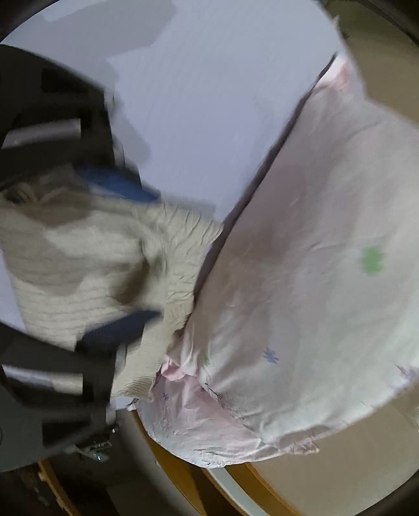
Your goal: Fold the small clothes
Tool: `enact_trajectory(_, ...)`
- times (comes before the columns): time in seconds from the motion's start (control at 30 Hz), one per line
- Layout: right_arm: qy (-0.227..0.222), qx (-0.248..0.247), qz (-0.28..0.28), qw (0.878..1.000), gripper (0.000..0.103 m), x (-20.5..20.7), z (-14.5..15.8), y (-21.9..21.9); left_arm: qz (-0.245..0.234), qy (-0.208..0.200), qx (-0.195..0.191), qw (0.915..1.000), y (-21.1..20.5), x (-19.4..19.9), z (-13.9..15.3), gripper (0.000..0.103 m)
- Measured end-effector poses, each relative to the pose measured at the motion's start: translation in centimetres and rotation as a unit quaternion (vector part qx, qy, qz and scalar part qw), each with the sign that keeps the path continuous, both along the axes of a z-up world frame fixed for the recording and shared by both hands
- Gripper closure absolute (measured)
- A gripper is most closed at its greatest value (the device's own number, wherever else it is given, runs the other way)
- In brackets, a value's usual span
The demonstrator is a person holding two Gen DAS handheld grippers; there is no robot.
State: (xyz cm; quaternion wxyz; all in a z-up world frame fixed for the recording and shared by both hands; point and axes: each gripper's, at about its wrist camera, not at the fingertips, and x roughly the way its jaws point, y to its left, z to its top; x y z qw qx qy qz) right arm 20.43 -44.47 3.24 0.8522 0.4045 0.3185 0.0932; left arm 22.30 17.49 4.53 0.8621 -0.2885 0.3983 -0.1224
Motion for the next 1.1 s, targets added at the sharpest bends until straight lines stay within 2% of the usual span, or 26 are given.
enact_trajectory(0.1,0.009,-0.074,0.011,0.997,0.030,1.8,0.9,1.7,-0.027,0.006,0.011,0.9996,-0.3,-1.3,0.1,0.029)
enact_trajectory(0.13,0.013,-0.083,0.017,0.996,0.030,1.8,0.6,1.9,-0.034,0.009,0.017,0.9992,-0.6,-1.5,0.0,0.028)
enact_trajectory(0.3,0.021,-0.078,0.038,0.996,0.030,1.1,-0.6,3.2,-0.069,0.043,0.038,0.9960,-2.9,-1.4,-1.9,0.028)
enact_trajectory(0.37,0.017,-0.066,0.043,0.997,0.030,1.2,-0.7,3.8,-0.073,0.040,0.054,0.9951,-3.6,-1.7,-2.2,0.029)
enact_trajectory(0.4,0.015,-0.061,0.044,0.997,0.030,1.0,-0.9,3.7,-0.073,0.040,0.056,0.9950,-3.9,-1.6,-2.2,0.031)
enact_trajectory(0.43,0.013,-0.056,0.044,0.997,0.029,0.8,-1.0,3.5,-0.073,0.043,0.053,0.9950,-4.3,-1.6,-2.2,0.047)
enact_trajectory(0.47,0.012,-0.053,0.044,0.998,0.028,0.8,-1.1,3.5,-0.068,0.052,0.047,0.9952,-4.6,-1.5,-2.4,0.061)
enact_trajectory(0.53,0.006,-0.045,0.046,0.998,0.027,0.5,-1.1,3.2,-0.050,0.068,0.019,0.9963,-4.1,-1.2,-3.0,0.081)
enact_trajectory(0.57,0.003,-0.041,0.048,0.998,0.026,0.5,-1.0,3.2,-0.049,0.071,-0.009,0.9962,-3.8,-1.1,-3.2,0.087)
enact_trajectory(0.67,-0.010,-0.024,0.054,0.998,0.026,0.4,-0.9,3.0,-0.051,0.049,-0.095,0.9930,-3.3,-1.1,-1.9,0.091)
enact_trajectory(0.73,-0.015,-0.015,0.054,0.998,0.026,0.5,-0.9,2.6,-0.073,0.008,-0.115,0.9907,-5.0,-1.3,1.1,0.091)
enact_trajectory(0.83,-0.024,-0.004,0.050,0.998,0.026,0.4,-0.6,1.8,-0.133,-0.050,-0.136,0.9805,-9.9,-1.3,5.4,0.091)
enact_trajectory(0.93,-0.044,-0.017,0.037,0.998,0.026,0.0,0.2,0.6,-0.224,-0.090,-0.139,0.9606,-18.1,-1.1,8.4,0.091)
enact_trajectory(0.97,-0.051,-0.028,0.030,0.998,0.026,-0.2,0.5,0.0,-0.259,-0.092,-0.134,0.9520,-22.1,-0.9,8.6,0.091)
enact_trajectory(1.0,-0.051,-0.040,0.019,0.998,0.026,-0.3,0.7,-0.6,-0.278,-0.088,-0.124,0.9485,-24.7,-0.7,8.3,0.091)
enact_trajectory(1.07,-0.045,-0.026,0.010,0.999,0.025,-0.3,0.4,-1.8,-0.322,-0.067,-0.074,0.9416,-31.0,-0.1,6.9,0.089)
enact_trajectory(1.1,-0.041,-0.011,0.009,0.999,0.022,-0.2,0.2,-2.4,-0.348,-0.039,-0.039,0.9357,-34.5,0.4,5.5,0.089)
